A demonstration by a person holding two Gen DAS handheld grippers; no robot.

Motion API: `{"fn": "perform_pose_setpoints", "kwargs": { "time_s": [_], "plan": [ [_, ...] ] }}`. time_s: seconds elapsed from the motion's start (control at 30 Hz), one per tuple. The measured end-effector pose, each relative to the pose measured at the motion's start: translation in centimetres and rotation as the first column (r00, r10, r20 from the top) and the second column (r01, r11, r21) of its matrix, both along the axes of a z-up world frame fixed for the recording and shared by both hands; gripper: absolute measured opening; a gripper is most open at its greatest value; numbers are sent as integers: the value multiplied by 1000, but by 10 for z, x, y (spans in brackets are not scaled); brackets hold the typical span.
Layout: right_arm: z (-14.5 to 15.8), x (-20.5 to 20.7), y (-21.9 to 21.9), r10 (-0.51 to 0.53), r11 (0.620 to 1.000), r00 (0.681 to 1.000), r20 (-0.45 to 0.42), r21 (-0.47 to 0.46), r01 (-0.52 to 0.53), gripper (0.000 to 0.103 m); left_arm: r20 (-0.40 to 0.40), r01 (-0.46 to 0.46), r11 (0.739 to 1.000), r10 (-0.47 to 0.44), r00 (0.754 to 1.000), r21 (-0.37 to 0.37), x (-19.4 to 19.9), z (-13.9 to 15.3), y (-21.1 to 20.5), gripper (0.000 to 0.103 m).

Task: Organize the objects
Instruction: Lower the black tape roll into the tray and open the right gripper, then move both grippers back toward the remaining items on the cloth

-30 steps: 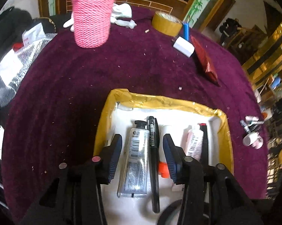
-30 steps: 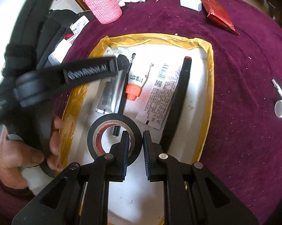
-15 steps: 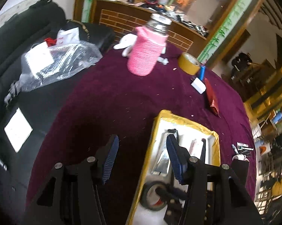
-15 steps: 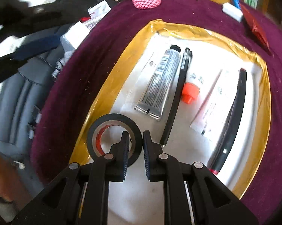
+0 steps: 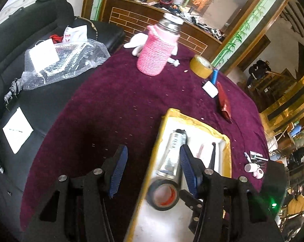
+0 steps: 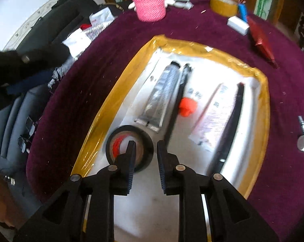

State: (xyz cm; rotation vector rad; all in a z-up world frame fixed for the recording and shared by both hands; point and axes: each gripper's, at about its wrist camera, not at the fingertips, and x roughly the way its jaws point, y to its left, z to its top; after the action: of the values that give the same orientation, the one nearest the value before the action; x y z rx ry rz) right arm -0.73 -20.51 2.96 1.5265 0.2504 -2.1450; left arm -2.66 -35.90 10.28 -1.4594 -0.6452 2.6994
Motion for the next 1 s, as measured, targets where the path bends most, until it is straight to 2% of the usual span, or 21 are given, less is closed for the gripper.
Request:
{"fn": "perform_pose_setpoints", "kwargs": {
  "time_s": [0.03,0.17,0.2,0.3,0.53,0.73,1.0],
  "plan": [
    [5,1,8,-14,1000,1000,-14,1,14,23,-1,5,1000,-5,1000,2,1,1,4,48],
    [18,2,38,-84,996,995,-57,-4,84,44,2,41,999,-41,999,-6,0,6,33,49],
    [22,-1,49,-102,995,993,-62,-9,102,46,-1,52,999,-52,999,-14,0,8,40,49],
    [27,-4,80,-158,987,986,-57,-22,157,46,-14,81,995,-82,997,-61,1,15,63,49],
    [44,0,119,-206,978,973,-105,-4,207,46,-61,126,974,-140,988,-190,7,31,118,50],
    [51,5,153,-222,974,964,-144,18,227,46,-47,147,974,-157,986,-173,13,34,148,50],
    [53,6,196,-237,970,959,-158,24,243,46,-39,149,971,-159,987,-186,24,36,188,50]
  ]
}}
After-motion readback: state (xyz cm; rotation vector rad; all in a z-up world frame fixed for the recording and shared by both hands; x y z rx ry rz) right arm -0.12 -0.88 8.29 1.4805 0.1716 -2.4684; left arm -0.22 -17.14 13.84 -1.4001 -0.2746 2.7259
